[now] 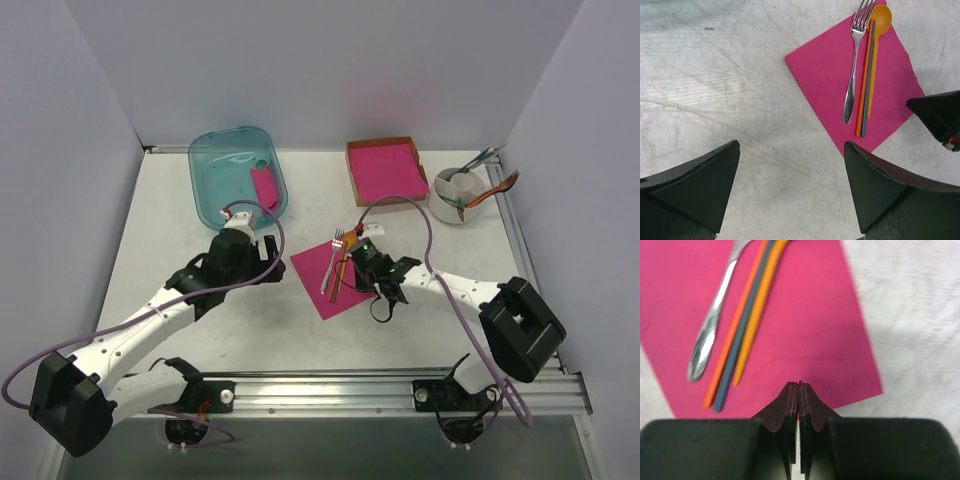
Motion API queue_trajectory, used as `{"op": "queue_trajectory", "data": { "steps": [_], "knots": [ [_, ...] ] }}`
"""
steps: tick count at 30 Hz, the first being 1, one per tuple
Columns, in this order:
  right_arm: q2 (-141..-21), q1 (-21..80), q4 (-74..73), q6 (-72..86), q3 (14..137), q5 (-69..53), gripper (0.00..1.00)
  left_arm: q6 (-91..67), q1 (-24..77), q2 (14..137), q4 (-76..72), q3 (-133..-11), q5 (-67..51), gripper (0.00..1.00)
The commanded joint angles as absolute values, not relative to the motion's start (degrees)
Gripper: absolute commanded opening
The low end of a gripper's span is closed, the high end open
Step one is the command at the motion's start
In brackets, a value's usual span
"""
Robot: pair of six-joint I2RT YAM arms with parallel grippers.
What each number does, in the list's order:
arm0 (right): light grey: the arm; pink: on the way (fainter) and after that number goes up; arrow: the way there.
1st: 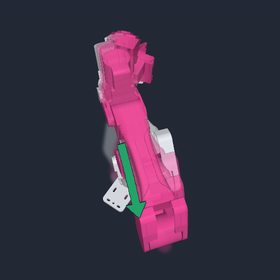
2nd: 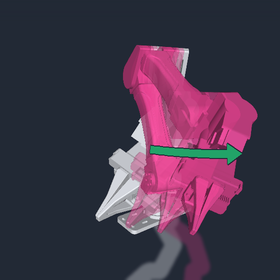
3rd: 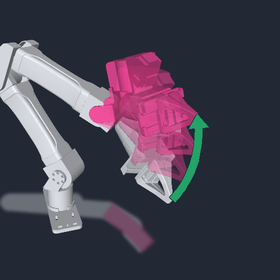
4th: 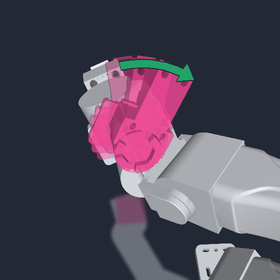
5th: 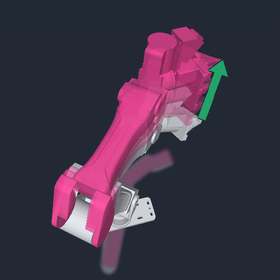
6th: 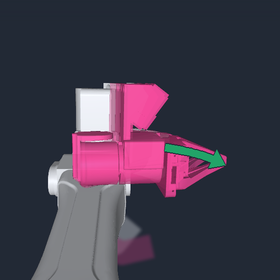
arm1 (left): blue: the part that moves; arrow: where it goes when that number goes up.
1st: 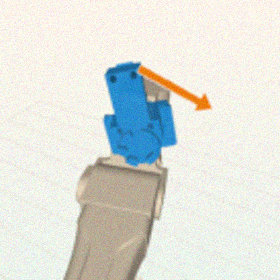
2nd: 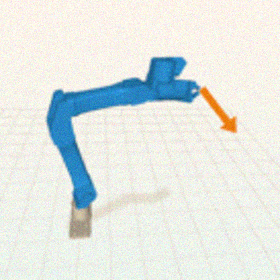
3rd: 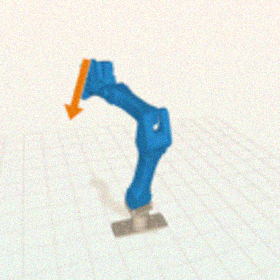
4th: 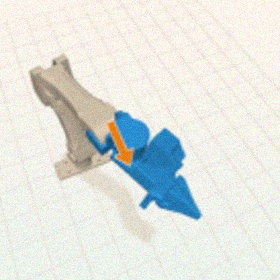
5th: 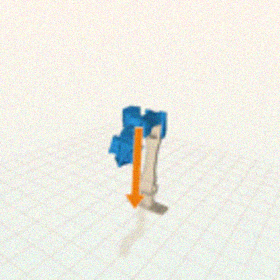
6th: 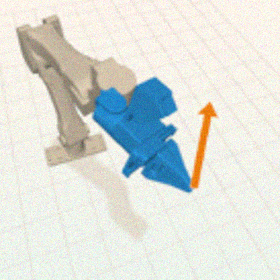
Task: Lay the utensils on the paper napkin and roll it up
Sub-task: Adjust the napkin at the center of the board.
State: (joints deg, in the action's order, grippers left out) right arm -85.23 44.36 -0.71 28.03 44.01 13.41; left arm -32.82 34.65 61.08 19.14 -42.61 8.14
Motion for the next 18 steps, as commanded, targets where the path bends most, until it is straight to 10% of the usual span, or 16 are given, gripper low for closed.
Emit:
{"op": "queue_trajectory", "data": {
  "steps": [1,18],
  "knots": [
    [-84.28,41.67,-2.81,31.37,44.03,16.96,0.0,-32.78,34.19,60.29,18.37,-42.98,7.21,0.94],
    [-92.11,38.93,-1.15,37.0,43.42,18.9,0.0,-31.91,33.22,60.38,18.46,-43.33,6.59,0.94]
  ]
}}
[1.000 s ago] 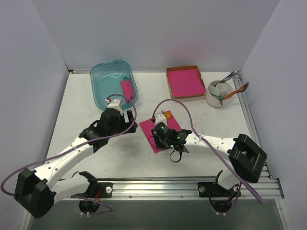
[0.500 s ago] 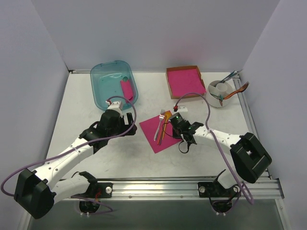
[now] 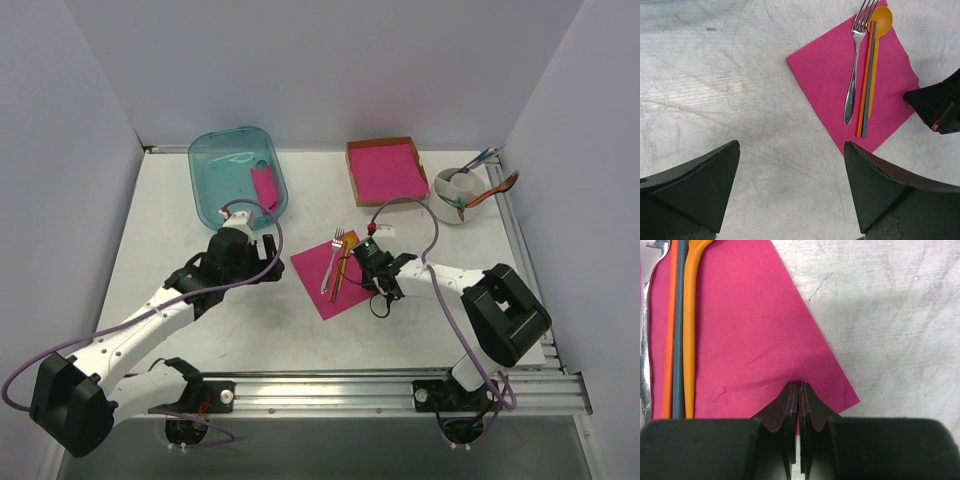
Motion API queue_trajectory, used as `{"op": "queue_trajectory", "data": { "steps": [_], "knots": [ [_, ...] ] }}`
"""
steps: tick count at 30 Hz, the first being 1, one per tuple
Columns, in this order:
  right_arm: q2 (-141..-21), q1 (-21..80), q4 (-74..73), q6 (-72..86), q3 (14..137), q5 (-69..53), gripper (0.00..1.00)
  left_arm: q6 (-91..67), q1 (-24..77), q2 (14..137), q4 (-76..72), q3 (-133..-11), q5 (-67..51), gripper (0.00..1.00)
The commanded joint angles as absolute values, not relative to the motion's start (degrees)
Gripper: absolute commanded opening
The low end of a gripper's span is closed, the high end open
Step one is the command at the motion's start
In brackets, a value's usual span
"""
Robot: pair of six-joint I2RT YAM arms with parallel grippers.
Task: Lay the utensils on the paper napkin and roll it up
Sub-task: Adjust the napkin at the center of the board.
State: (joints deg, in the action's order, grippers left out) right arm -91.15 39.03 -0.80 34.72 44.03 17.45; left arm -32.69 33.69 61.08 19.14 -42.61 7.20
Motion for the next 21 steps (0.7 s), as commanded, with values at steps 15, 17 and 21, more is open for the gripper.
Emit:
{"op": "queue_trajectory", "data": {
  "steps": [15,17,21],
  "knots": [
    [-89.65,56.42,-5.71,52.2,38.14,20.21,0.0,-31.38,32.17,61.17,18.98,-43.77,6.24,0.94],
    [-88.95,56.69,-6.33,52.12,38.84,20.83,0.0,-31.2,31.91,61.43,18.99,-44.03,6.15,0.94],
    [-85.7,56.69,-6.24,46.86,41.48,21.97,0.05,-30.94,31.64,61.52,19.07,-44.3,6.15,0.94]
  ]
}}
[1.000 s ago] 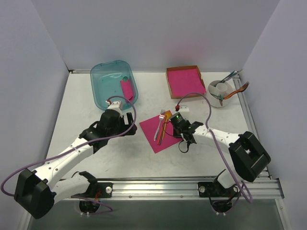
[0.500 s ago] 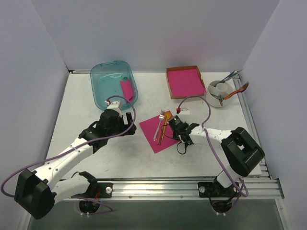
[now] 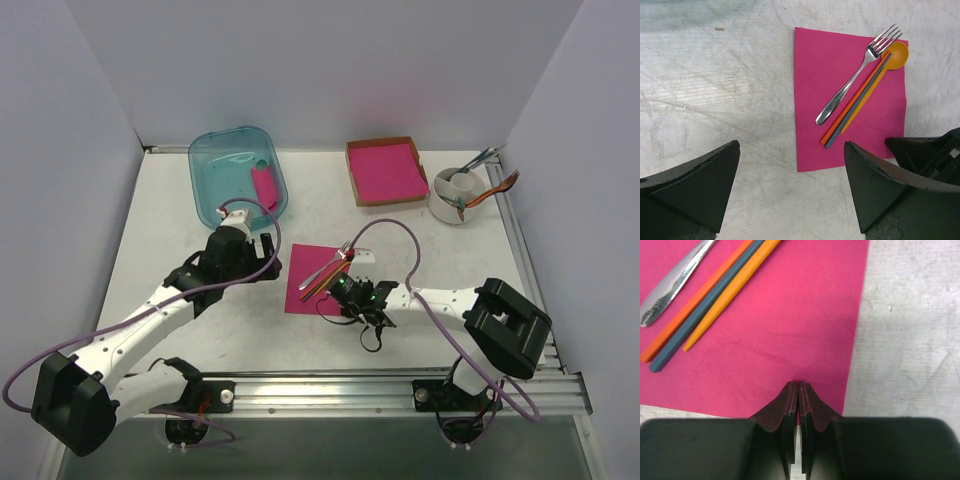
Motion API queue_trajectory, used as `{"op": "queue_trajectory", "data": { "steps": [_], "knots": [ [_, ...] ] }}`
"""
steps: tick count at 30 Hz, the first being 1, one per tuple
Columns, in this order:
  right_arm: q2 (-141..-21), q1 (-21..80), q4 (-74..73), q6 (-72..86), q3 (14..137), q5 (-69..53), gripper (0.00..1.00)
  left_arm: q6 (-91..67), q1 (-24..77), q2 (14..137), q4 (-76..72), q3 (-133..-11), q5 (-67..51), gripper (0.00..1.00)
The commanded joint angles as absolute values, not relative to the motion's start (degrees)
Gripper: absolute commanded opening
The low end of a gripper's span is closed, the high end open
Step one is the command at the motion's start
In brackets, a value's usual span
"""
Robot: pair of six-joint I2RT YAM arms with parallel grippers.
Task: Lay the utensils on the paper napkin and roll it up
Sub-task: Adjust the napkin at the center of the board, then roll the napkin at the center of the board.
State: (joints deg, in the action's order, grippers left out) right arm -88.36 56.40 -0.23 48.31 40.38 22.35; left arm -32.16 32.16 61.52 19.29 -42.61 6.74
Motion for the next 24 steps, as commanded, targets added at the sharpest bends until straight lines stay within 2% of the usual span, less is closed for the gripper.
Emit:
{"op": "queue_trajectory", "data": {
  "steps": [1,2,6,17,24],
  "knots": [
    [-85.08,56.69,-5.46,42.76,41.92,20.67,0.09,-31.2,31.55,61.44,19.25,-44.21,6.41,0.94],
    [-83.77,56.69,-2.93,38.45,42.62,19.44,0.18,-31.38,31.29,61.09,19.42,-44.12,7.11,0.94],
    [-83.76,57.04,3.68,31.39,44.46,11.53,0.3,-33.92,29.45,59.07,20.48,-42.81,10.02,0.94],
    [-99.56,65.47,3.43,27.25,57.91,10.02,0.31,-38.5,20.57,52.83,24.7,-39.82,12.22,0.94],
    [-105.38,67.85,1.23,26.28,63.98,11.95,0.32,-37.97,16.97,50.01,24.26,-37.79,10.55,0.94]
  ]
}}
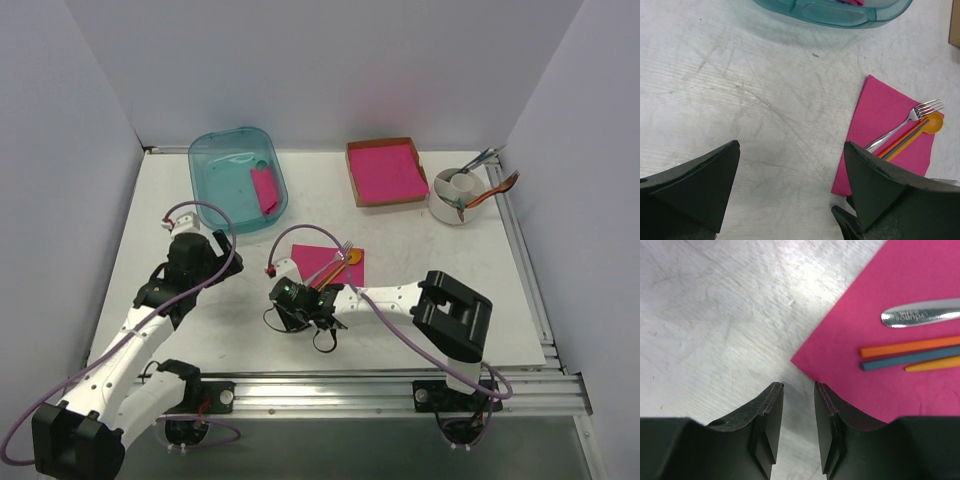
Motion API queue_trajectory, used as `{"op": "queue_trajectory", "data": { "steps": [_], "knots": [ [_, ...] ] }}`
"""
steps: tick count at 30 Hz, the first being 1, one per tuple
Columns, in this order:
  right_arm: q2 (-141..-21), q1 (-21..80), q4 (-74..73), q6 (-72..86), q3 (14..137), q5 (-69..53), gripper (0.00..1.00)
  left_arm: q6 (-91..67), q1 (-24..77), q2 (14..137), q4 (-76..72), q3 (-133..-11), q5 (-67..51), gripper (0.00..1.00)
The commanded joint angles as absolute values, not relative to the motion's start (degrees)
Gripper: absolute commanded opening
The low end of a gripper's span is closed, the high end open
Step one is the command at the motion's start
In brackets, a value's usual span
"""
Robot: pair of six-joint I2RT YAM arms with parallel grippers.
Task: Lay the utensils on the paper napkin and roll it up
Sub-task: Roll the napkin at the center of the board.
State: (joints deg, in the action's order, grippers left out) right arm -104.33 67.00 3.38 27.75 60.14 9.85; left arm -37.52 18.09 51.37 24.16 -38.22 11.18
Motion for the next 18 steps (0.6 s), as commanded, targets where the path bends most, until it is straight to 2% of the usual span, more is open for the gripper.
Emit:
{"op": "queue_trajectory", "data": {
  "steps": [1,18],
  "knots": [
    [-105.9,68.03,0.97,26.11,64.51,12.39,0.33,-37.71,16.79,50.18,24.08,-37.62,10.29,0.94],
    [-113.2,70.66,-7.03,26.01,71.46,21.88,0.3,-36.56,15.12,50.8,21.36,-35.77,7.74,0.94]
  ]
}}
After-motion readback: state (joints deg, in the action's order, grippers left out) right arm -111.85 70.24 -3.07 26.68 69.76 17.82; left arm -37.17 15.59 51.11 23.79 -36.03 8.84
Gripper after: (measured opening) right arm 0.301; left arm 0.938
